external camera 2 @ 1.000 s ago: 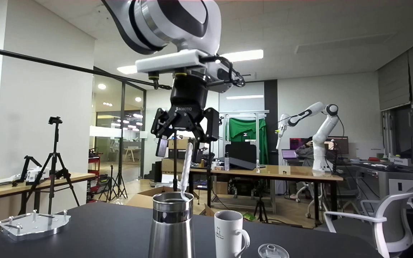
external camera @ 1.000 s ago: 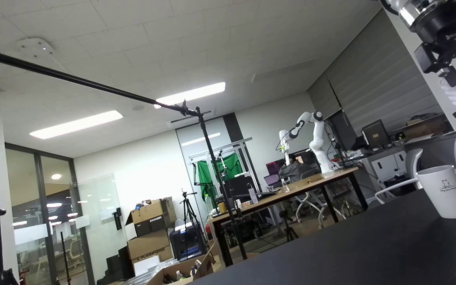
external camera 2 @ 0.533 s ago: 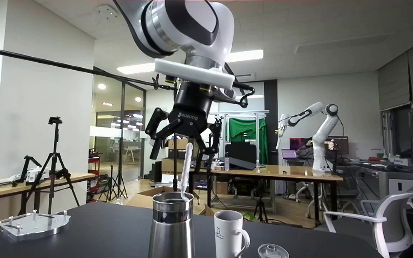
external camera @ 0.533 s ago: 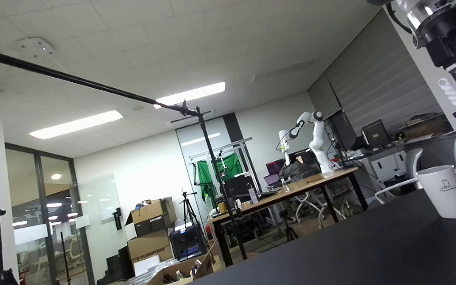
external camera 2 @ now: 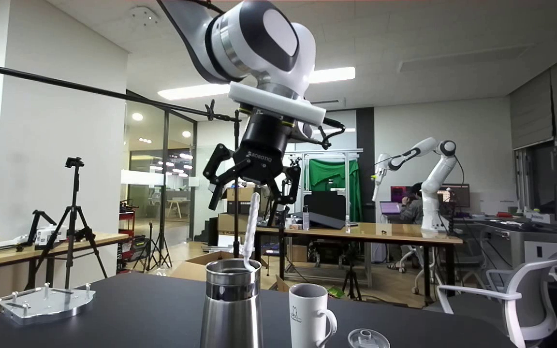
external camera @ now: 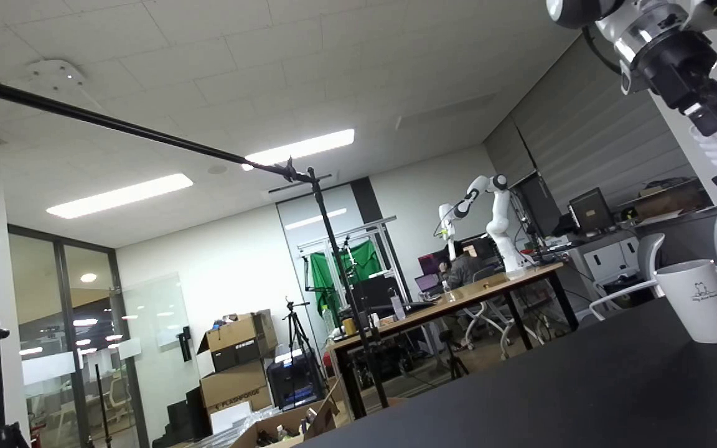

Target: Move the brush inside the silver flask up and down

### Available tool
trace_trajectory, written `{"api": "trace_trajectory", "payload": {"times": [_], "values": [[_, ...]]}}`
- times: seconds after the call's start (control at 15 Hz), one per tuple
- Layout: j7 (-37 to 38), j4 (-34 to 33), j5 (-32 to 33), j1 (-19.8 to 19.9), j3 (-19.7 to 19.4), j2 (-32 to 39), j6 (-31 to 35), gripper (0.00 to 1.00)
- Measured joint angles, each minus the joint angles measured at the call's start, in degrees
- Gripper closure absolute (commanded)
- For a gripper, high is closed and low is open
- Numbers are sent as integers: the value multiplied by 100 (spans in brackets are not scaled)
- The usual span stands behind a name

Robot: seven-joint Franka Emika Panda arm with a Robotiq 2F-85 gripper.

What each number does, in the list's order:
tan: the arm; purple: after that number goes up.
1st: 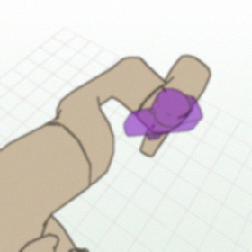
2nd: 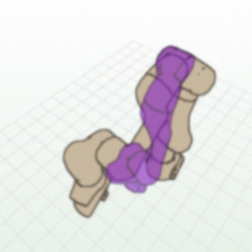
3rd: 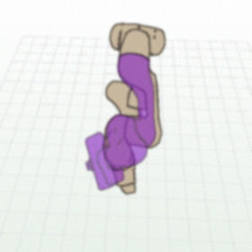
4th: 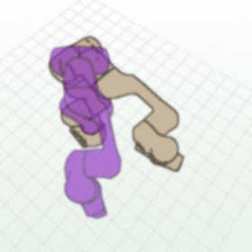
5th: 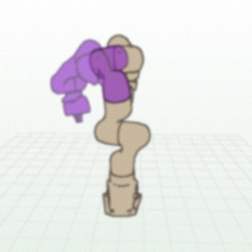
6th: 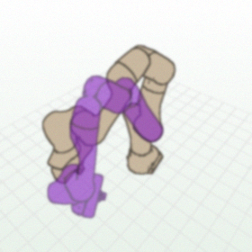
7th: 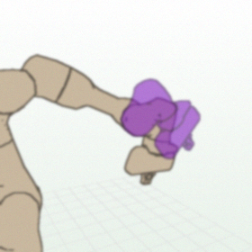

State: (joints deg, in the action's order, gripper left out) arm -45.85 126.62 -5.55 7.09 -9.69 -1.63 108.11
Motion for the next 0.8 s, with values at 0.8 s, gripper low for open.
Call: {"api": "trace_trajectory", "payload": {"times": [0.8], "values": [[1604,-370,1107,-48,324,335,19,0]]}}
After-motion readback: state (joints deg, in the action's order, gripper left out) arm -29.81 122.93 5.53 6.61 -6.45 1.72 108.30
